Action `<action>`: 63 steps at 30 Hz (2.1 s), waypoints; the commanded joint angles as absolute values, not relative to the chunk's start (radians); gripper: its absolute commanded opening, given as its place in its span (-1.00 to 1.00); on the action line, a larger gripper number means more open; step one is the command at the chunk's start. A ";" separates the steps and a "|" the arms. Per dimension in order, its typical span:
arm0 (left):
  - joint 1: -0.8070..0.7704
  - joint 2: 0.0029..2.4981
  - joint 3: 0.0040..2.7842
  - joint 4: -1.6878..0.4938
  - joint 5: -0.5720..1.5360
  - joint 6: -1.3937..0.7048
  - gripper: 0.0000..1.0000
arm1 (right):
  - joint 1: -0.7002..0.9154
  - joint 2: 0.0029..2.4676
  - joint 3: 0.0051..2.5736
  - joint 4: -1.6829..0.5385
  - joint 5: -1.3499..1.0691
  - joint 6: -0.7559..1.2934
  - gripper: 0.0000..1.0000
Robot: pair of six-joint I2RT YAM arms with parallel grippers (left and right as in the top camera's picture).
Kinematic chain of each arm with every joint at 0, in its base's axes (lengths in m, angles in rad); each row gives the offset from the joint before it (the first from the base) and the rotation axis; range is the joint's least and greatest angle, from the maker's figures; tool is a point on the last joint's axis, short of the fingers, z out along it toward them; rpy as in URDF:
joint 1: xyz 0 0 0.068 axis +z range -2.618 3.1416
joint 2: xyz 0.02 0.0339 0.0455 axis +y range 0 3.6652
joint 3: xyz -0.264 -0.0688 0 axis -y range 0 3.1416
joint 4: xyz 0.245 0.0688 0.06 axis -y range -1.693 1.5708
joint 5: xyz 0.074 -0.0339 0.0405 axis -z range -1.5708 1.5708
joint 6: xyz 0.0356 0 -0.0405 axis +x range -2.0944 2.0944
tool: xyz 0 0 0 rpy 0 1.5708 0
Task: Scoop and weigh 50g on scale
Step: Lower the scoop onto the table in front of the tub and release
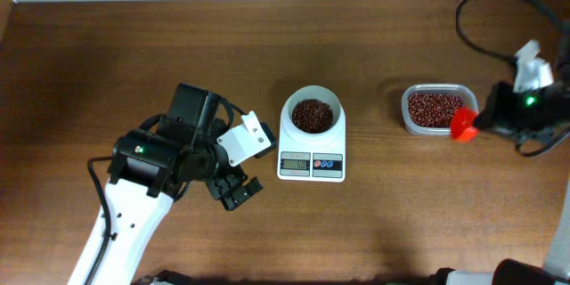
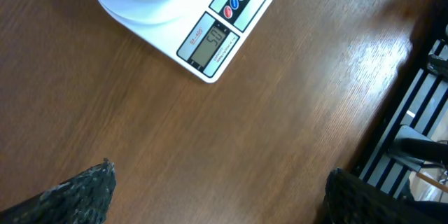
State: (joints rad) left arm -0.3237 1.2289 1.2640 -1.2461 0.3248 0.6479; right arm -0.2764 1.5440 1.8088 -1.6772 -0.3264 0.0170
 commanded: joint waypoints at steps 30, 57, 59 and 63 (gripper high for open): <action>-0.318 1.230 1.259 -1.248 0.325 0.664 0.98 | -0.748 1.330 0.566 -0.952 -0.797 -0.097 -0.50; -0.318 1.230 1.259 -1.248 0.325 0.664 0.98 | -0.748 1.330 0.566 -0.897 -0.599 0.369 0.98; -0.318 1.230 1.259 -1.248 0.325 0.664 0.98 | -0.748 1.330 0.566 -0.897 -0.589 0.430 0.98; -0.318 1.230 1.259 -1.248 0.325 0.664 0.98 | -0.748 1.330 0.566 -0.901 -0.589 0.547 0.98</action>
State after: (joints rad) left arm -0.3237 1.2289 1.2610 -1.2461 0.3248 0.6479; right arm -0.7429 1.3403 0.5701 -0.8993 -0.6048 0.4160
